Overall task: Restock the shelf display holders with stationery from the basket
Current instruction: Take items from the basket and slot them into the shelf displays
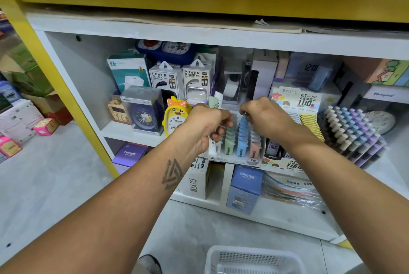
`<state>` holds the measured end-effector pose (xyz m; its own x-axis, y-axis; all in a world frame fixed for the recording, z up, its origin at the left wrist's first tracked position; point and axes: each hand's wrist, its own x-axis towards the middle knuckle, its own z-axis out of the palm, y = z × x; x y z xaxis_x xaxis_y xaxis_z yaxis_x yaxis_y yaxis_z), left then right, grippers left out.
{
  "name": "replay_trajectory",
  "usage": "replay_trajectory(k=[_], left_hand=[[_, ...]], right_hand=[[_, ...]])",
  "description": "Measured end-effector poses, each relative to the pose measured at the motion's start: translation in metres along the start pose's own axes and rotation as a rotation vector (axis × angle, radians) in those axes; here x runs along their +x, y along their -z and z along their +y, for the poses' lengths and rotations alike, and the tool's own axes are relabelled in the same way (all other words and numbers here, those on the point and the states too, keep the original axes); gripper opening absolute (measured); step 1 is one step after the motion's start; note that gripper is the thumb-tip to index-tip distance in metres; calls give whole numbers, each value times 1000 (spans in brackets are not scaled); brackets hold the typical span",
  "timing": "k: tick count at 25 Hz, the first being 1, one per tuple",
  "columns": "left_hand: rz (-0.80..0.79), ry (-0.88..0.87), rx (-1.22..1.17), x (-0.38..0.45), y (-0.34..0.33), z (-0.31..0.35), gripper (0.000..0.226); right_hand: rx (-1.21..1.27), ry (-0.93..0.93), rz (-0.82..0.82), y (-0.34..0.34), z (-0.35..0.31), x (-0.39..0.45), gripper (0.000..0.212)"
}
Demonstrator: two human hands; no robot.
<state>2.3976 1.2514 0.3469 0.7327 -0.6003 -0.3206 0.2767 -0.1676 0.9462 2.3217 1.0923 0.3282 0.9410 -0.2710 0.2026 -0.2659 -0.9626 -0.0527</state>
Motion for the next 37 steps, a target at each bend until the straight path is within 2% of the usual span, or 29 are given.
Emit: replay_trajectory(k=[2,7,10,11,12,14,15,16,17,19,22,26,27,30,31,32,34,36,37], left_hand=[[-9,11,-5,0,0,0,11],[-30,12,-18,-1,1,0,9],[-43,1,-18,0,1,-1,17],[-59,-1,-18,0,0,-1,21],[-88,1,-22,0,-1,-1,25],[-172,14,-27,-2,-4,-1,29],[-213,22,-18,-4,-6,-1,30],[-243,31,-6,-5,-7,-1,30],[-268,40,2,-5,-8,-1,32],[-313,65,-16,-6,-9,-1,36],[-335,85,-68,-8,-6,3,29],[-270,47,-103,-6,0,5,17],[-249,31,-101,-5,1,4,18],[-216,-3,-95,-3,-2,4,15],[-221,-5,-90,-3,-3,4,14],[-231,-6,-87,-3,-4,4,16],[-236,-16,-93,-3,-4,5,25],[-193,-27,-93,-1,-4,7,31],[-160,-32,-73,-1,-3,7,30]], right_hand=[[-18,-5,10,-1,-1,0,42],[-50,-11,-40,-2,-5,0,26],[-116,-40,-84,-3,-7,2,29],[-45,-69,-58,1,-8,4,33],[145,-132,-21,7,-9,4,36],[750,-259,10,24,-10,3,37],[1041,-266,-4,32,-12,0,34],[1207,-232,-16,37,-13,-4,28],[1251,-190,-16,41,-14,-8,22],[1235,-191,35,46,-12,-13,12],[1275,-308,134,50,5,-20,8],[1171,-248,128,50,15,-29,10],[1043,-206,123,50,16,-30,11],[321,64,115,50,14,-35,30],[191,145,109,50,9,-35,37],[153,191,100,47,4,-36,37],[195,209,117,43,-2,-35,21],[296,74,141,42,1,-32,12],[365,-27,149,44,5,-31,18]])
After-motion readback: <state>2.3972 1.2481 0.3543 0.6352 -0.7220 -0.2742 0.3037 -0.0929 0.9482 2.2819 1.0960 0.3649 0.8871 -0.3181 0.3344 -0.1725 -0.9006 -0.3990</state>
